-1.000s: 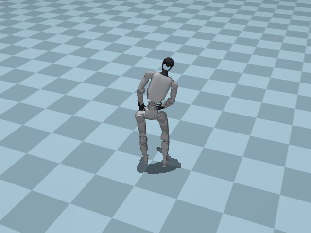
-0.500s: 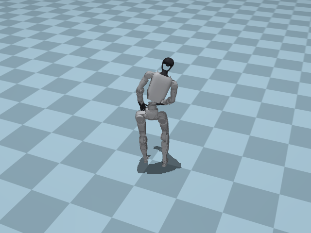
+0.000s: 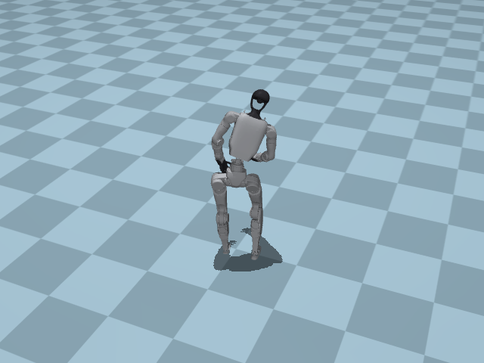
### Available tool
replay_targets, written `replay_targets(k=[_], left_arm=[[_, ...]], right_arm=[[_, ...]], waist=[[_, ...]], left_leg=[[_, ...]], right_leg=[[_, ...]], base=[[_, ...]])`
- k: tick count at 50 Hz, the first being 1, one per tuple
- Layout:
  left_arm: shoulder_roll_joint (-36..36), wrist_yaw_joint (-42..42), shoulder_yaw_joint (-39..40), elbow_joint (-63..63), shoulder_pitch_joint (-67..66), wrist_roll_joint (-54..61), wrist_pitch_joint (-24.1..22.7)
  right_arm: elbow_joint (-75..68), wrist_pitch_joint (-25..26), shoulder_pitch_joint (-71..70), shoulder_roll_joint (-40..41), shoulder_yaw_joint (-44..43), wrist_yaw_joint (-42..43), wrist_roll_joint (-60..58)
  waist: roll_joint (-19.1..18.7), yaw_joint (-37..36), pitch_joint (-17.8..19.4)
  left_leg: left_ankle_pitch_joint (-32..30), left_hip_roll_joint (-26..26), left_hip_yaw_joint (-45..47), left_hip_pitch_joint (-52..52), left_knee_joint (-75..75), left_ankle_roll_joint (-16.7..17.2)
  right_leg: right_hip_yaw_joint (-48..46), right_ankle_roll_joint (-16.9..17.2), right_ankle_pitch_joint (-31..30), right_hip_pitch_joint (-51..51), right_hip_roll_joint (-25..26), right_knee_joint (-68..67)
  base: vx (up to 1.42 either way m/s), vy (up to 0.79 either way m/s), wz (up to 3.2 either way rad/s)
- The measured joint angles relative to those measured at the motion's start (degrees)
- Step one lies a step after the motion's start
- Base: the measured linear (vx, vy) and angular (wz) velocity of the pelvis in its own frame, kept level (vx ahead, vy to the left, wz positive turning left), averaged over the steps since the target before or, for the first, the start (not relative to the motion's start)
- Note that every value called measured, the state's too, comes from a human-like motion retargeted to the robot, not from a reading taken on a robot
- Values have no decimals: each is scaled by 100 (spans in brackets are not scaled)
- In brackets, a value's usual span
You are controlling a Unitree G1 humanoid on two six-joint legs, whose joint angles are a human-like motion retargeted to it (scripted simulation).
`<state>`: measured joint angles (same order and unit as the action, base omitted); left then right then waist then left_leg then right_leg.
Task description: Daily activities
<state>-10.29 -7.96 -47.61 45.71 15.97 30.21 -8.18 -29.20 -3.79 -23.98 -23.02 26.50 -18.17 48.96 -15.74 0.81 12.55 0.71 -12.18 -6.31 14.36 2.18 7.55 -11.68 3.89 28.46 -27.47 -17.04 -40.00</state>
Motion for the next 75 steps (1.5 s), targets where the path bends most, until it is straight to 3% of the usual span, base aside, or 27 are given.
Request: replay_targets(k=[23, 40, 58, 66, 75], left_arm=[[-236, 245, 12, -118, -142, 857, -106], [-319, 583, 528, -438, -474, 1031, 51], [133, 1168, 1035, -727, -323, 1537, -47], [234, 1225, 751, -709, -81, 1225, 118], [63, 873, 31, -552, 188, 706, 544]], right_arm=[[651, -61, -158, -311, -82, -63, -126], [963, 172, 729, -453, -520, 284, -1186], [1915, 459, 776, -767, -396, -17, -1534], [1814, 887, 286, -1085, 157, -575, -1855], [846, 1571, -930, -1788, 1324, -1859, -2163]], waist=[[272, 192, -90], [732, 383, -244], [1447, 518, -227], [1738, 373, -220], [2064, 42, -178]], left_leg=[[11, 105, 121, 1, -11, 17], [60, 141, 229, -131, -21, -71], [288, 235, 332, -452, -38, -213], [401, 240, 347, -638, -44, -276], [504, 223, 343, -866, -50, -346]], right_leg=[[65, -46, -7, -72, 118, -38], [159, -95, 110, -94, 154, -243], [357, -142, 284, 44, 299, -492], [364, -121, 383, 191, 300, -547], [291, -80, 480, 432, 253, -523]], base=[[0, 0, 0], [0, 0, 0], [0, 0, 0], [0, 0, 0], [0, 0, 0]])
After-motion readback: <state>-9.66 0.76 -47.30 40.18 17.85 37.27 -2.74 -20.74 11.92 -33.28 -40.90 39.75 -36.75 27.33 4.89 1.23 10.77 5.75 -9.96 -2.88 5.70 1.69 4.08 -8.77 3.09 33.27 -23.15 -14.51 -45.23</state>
